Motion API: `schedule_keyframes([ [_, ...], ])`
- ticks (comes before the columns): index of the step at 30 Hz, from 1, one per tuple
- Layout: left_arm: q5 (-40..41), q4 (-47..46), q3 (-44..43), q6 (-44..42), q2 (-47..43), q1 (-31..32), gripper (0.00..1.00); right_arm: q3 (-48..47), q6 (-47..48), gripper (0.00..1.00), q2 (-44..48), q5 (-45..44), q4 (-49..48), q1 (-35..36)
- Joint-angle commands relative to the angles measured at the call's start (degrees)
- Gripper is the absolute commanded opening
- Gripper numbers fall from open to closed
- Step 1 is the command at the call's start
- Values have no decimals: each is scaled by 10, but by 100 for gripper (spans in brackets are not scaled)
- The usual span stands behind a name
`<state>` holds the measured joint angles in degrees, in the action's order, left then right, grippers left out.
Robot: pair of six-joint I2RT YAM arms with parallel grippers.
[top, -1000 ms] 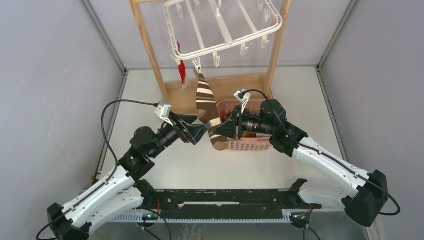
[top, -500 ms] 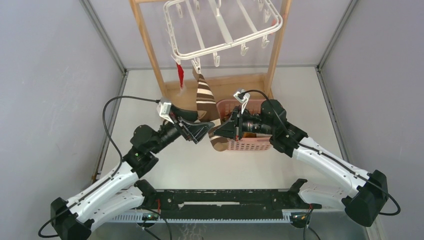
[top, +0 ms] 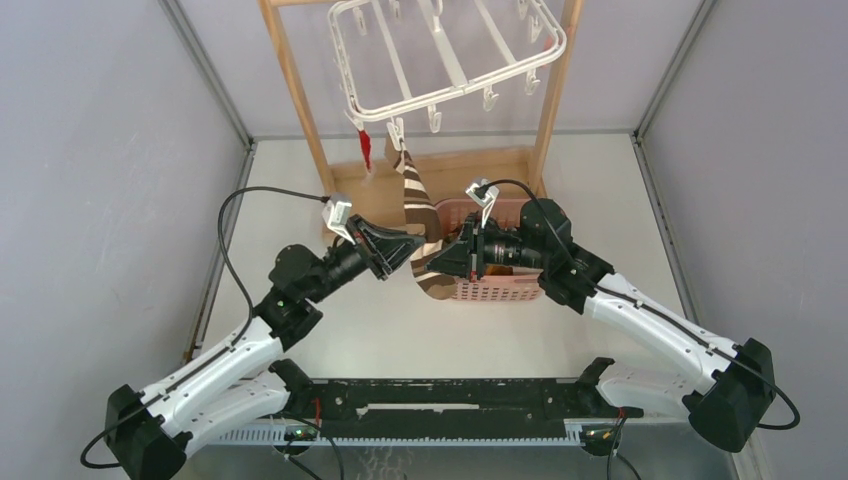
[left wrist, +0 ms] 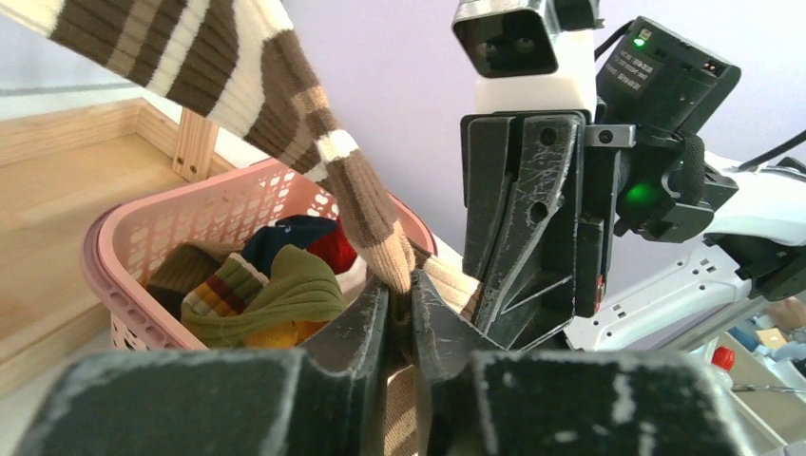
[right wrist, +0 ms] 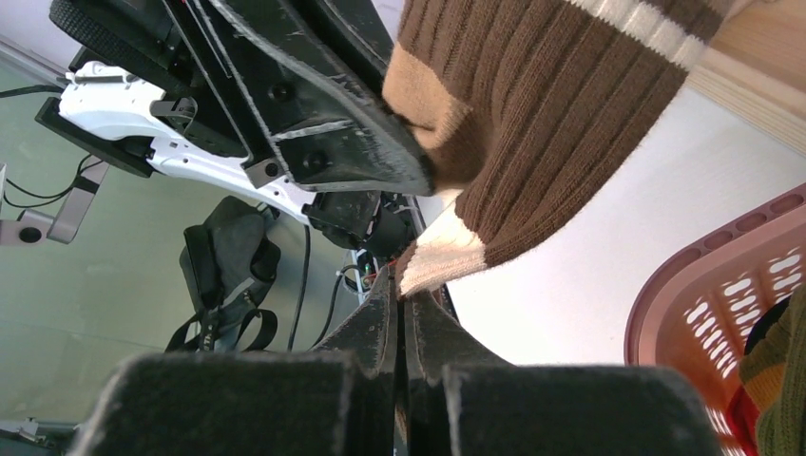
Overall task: Remove the socks clipped to the hanger
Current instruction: Remove the sock from the hanger.
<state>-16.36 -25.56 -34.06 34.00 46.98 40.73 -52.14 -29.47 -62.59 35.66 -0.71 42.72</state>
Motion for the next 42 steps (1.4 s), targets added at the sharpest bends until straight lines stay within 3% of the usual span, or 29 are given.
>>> schedule_keyframes([
  [1,0,-1,-21,-11,3,-6,14,-22,7,0,6,-3,-20,0],
  [4,12,20,-26,-20,1,-7,12,-22,14,3,9,-14,-9,0],
  [9,30,52,-29,-33,-10,-8,10,-22,29,45,25,-56,26,-8],
  [15,36,68,-37,-41,-12,-12,8,-43,62,67,49,-99,74,-30],
  [18,33,70,-40,-42,-10,-14,7,-70,88,98,52,-117,102,-28],
  [24,28,70,-41,-44,-9,-16,7,-98,120,100,59,-165,95,-20],
  [34,21,74,-40,-45,-17,-19,6,-104,143,100,32,-243,-36,-13],
  [42,18,73,-41,-44,-17,-19,5,-143,156,97,-22,-255,-90,-13],
])
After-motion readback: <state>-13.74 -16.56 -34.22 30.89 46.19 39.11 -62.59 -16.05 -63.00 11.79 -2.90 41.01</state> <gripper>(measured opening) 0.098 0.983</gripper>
